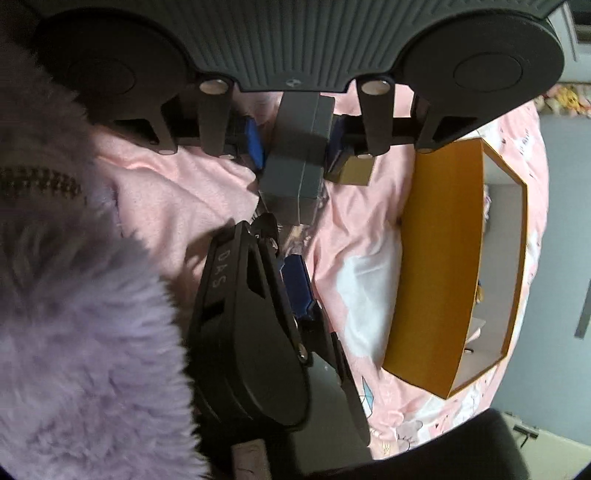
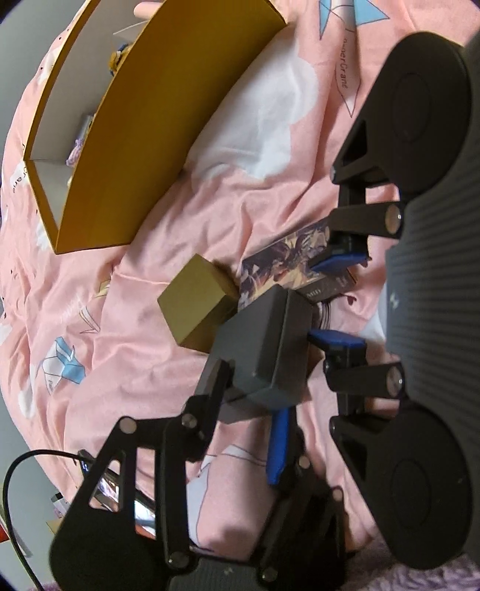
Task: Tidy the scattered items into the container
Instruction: 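Grasp the dark grey box with the left tool, then grasp the PHOTO CARD box with right tool while left tool holds the dark grey box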
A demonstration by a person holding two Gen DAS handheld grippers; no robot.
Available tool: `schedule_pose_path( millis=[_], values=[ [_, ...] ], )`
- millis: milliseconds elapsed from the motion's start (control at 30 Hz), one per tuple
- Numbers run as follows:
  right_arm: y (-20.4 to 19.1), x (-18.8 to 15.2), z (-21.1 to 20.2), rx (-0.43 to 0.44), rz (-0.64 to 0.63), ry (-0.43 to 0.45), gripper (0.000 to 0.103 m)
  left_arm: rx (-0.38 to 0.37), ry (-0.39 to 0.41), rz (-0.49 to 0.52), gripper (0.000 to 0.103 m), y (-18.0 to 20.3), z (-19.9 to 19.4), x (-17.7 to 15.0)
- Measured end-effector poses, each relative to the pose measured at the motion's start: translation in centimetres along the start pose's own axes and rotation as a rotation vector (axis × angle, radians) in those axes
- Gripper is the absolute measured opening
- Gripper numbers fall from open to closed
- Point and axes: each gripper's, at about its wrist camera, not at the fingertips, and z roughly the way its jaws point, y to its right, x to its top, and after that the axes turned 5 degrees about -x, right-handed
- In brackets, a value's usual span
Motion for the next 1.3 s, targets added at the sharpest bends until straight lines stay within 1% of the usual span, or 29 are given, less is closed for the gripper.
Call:
schedule_pose_path(
  millis=[133, 233, 367, 500, 633, 767, 833, 933, 1033, 1100, 1133, 1200, 1300],
  values=[
    [-0.1, 0.0, 0.1, -0.018, -0.01, -0.002, 0.038, 0.006, 0.004, -0.004, 0.043, 0.0, 0.6, 0.1],
    [-0.1, -0.1, 0.4, -0.046, -0.025, -0.015, 0.039, 0.01, 0.007, -0.046, 0.042, 0.0, 0.9, 0.2],
    [-0.1, -0.3, 0.8, -0.095, -0.058, -0.031, 0.039, 0.019, 0.021, -0.162, 0.041, -0.2, 0.8, 0.0],
    [-0.2, -0.4, 1.2, -0.106, -0.085, -0.041, 0.039, 0.027, 0.024, -0.298, 0.041, -0.9, 1.0, -0.6],
    [-0.7, -0.3, 1.8, -0.118, -0.139, -0.06, 0.039, 0.029, 0.023, -0.433, 0.04, -2.5, 1.4, -1.6],
    [-1.1, 0.0, 2.6, -0.132, -0.181, -0.075, 0.04, 0.03, 0.027, -0.531, 0.04, -2.5, 0.5, -2.0],
    [-1.4, 0.1, 3.2, -0.146, -0.203, -0.088, 0.044, 0.032, 0.028, -0.554, 0.041, -2.5, 0.3, -2.0],
    [-1.6, 0.1, 4.0, -0.172, -0.237, -0.105, 0.045, 0.034, 0.028, -0.559, 0.04, -2.4, 0.3, -1.9],
    [-1.5, 0.2, 3.7, -0.18, -0.231, -0.095, 0.042, 0.031, 0.029, -0.563, 0.04, -2.4, 0.3, -2.0],
    [-1.2, 0.3, 3.1, -0.193, -0.218, -0.077, 0.036, 0.025, 0.031, -0.571, 0.041, -2.4, 0.3, -2.1],
    [-1.0, 0.4, 2.8, -0.204, -0.209, -0.068, 0.035, 0.022, 0.031, -0.575, 0.041, -2.5, 0.3, -2.1],
    [-0.6, 0.7, 2.6, -0.223, -0.196, -0.062, 0.035, 0.016, 0.03, -0.579, 0.041, -2.7, 0.3, -2.2],
    [-0.2, 1.0, 3.1, -0.231, -0.203, -0.076, 0.035, 0.011, 0.026, -0.578, 0.04, -3.0, 0.5, -2.1]
  ],
)
